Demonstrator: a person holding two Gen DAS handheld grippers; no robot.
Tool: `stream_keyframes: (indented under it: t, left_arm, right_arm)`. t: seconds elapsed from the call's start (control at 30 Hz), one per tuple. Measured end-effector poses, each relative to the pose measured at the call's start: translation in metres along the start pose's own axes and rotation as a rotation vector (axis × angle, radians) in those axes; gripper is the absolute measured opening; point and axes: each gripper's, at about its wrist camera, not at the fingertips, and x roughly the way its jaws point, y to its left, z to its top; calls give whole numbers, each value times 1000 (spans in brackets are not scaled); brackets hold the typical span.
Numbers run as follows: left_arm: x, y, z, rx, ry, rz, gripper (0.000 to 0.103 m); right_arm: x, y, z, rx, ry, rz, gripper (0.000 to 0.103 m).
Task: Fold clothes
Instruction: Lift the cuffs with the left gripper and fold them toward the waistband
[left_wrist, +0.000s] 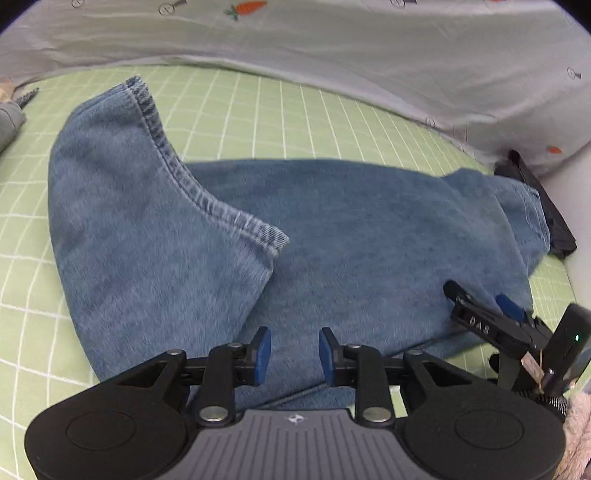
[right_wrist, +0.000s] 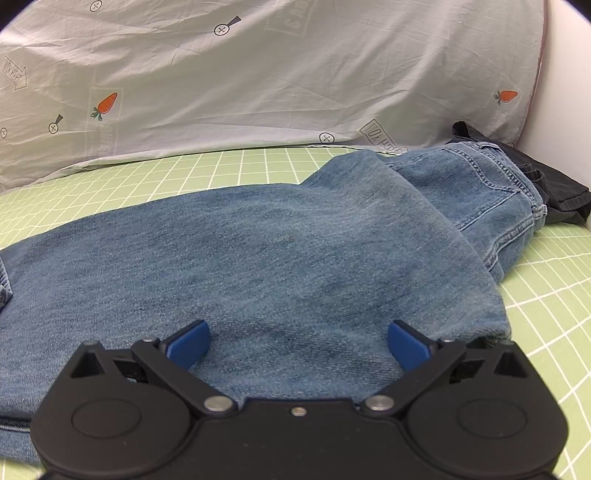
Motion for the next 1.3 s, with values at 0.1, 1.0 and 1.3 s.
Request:
stream_keyframes:
  t: [0.1,1.0,1.3]
  left_arm:
    - [-10,3,-5,3,-51,44,65]
    - [-3,107,-1,-266,-22,373,103]
    - [2,106,5,-253,8,378,103]
  right_arm:
    - [-1,0,0,-2,0,2,103]
    - [6,220,51,-440,204,638,70]
    - [5,225,52,-422,216,701,22]
